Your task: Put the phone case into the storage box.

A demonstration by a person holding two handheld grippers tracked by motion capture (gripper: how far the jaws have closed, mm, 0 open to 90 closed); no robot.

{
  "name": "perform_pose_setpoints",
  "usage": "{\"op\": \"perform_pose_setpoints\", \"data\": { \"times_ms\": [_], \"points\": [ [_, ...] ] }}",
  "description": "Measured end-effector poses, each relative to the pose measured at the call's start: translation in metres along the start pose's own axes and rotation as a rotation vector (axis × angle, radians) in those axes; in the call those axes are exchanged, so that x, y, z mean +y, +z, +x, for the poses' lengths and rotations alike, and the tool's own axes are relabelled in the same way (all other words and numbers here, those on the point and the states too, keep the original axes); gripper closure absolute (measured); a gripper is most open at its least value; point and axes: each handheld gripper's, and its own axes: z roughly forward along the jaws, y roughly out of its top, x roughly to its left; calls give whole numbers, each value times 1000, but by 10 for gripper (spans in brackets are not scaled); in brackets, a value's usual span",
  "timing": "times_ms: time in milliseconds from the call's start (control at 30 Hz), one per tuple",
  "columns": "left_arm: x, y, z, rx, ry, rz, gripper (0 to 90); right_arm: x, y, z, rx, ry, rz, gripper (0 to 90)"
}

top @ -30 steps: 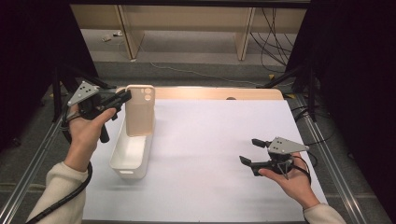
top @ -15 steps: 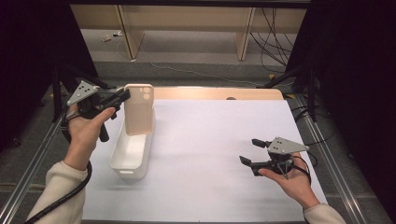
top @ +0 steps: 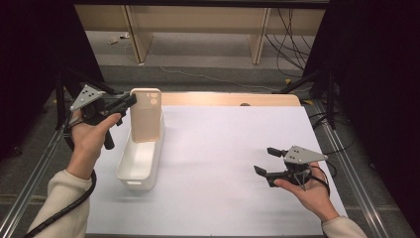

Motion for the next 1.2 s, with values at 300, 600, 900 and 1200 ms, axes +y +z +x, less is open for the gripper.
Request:
{"op": "perform_pose_setpoints", "data": {
  "times_ms": [300, 600, 900, 1200],
  "points": [
    [-1, 1, 4, 8, 3, 5, 817, 0, 0, 0, -1, 0, -2, 229],
    [-1, 2, 8, 13, 2, 6, 817, 0, 0, 0, 0, 1, -2, 229],
    [-2, 3, 12, 19, 3, 6, 817, 0, 0, 0, -1, 0, -2, 229],
    [-4, 4, 16, 28, 2, 10, 816, 0, 0, 0, -2, 2, -2, 229]
  ]
}}
